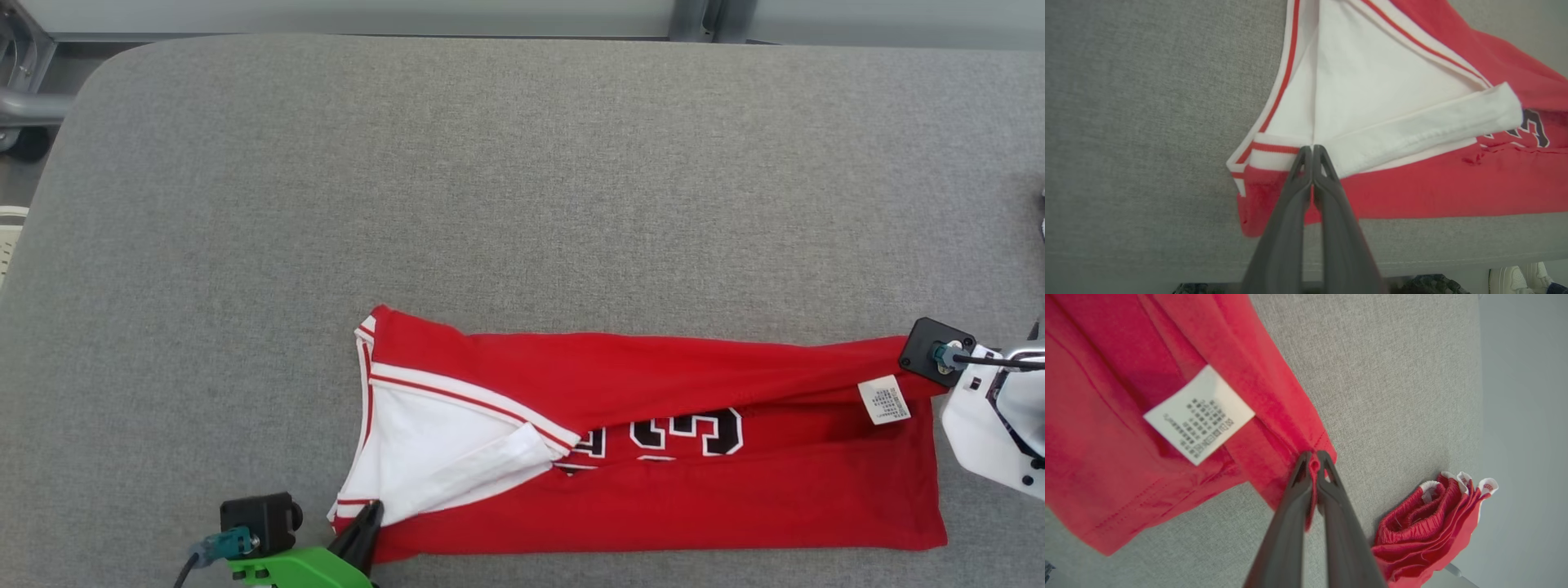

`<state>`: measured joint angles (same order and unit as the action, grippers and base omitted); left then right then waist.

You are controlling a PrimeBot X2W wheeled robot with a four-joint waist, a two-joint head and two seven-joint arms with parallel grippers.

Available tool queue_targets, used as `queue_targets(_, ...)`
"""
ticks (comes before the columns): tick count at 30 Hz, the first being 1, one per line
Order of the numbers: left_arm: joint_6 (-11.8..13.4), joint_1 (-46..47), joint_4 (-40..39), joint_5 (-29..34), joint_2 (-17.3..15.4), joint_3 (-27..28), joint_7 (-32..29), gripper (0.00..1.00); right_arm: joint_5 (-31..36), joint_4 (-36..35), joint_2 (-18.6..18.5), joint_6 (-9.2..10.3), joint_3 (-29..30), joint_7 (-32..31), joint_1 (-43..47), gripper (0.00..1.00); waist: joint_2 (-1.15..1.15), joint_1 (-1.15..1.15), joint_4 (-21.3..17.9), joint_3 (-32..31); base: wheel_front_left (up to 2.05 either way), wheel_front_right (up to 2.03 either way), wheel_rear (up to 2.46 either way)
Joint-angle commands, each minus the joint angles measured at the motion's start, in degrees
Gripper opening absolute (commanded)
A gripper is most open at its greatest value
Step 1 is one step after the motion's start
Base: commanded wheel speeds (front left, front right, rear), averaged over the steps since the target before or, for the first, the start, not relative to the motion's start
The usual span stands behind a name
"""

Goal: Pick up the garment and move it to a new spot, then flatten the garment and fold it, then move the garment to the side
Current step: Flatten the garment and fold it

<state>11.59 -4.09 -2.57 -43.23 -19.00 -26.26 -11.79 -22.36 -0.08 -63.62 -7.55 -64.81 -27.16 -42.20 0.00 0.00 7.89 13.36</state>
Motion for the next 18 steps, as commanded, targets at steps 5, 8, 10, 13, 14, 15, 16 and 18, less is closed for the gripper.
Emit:
queue_targets(5,-0.98,1.93,2.34,2.05,-0.85,-1.15,0.62,1.0,-2.43,1.37,1.07,0.12,0.11,0.43,-0.7,1.0,0.0,0.0,0.02,-0.22,0.0,0.0,0.0)
queue_targets(8,-1.46,2.95,3.41,3.58,-1.22,-1.68,2.06,1.0,-4.18,1.64,1.41,0.12,1.69,0.99,0.54,1.0,0.0,0.0,0.07,-0.42,0.0,0.0,0.0)
queue_targets(10,-1.46,3.17,4.14,4.35,-1.45,-1.88,2.82,1.0,-5.25,1.6,1.8,0.12,3.44,1.64,1.47,1.0,0.0,0.0,0.03,-0.63,0.0,0.0,0.0)
queue_targets(13,-1.52,3.7,4.66,5.67,-1.86,-1.58,4.71,1.0,-6.71,2.09,2.25,0.12,7.4,3.3,3.87,1.0,0.0,0.0,0.0,-1.07,0.0,0.0,0.0)
queue_targets(14,-1.53,3.77,4.79,6.02,-2.17,-1.39,5.46,1.0,-7.08,2.24,2.71,0.12,9.17,4.01,4.95,1.0,0.0,0.0,-0.01,-1.28,0.0,0.0,0.0)
queue_targets(15,-1.45,3.7,4.84,6.26,-2.39,-1.13,6.31,1.0,-7.76,2.52,3.31,0.12,11.11,4.76,6.25,1.0,0.0,0.0,-0.04,-1.52,0.0,0.0,0.0)
queue_targets(16,-1.36,3.74,4.7,6.9,-2.72,-0.82,7.52,1.0,-7.87,2.9,3.88,0.12,13.4,5.64,7.67,1.0,0.0,0.0,-0.05,-1.77,0.0,0.0,0.0)
queue_targets(18,-0.69,3.96,4.09,8.05,-2.9,0.27,11.1,1.0,-8.51,4.06,5.74,0.12,18.69,7.58,11.12,1.0,0.0,0.0,-0.05,-2.27,0.0,0.0,0.0)
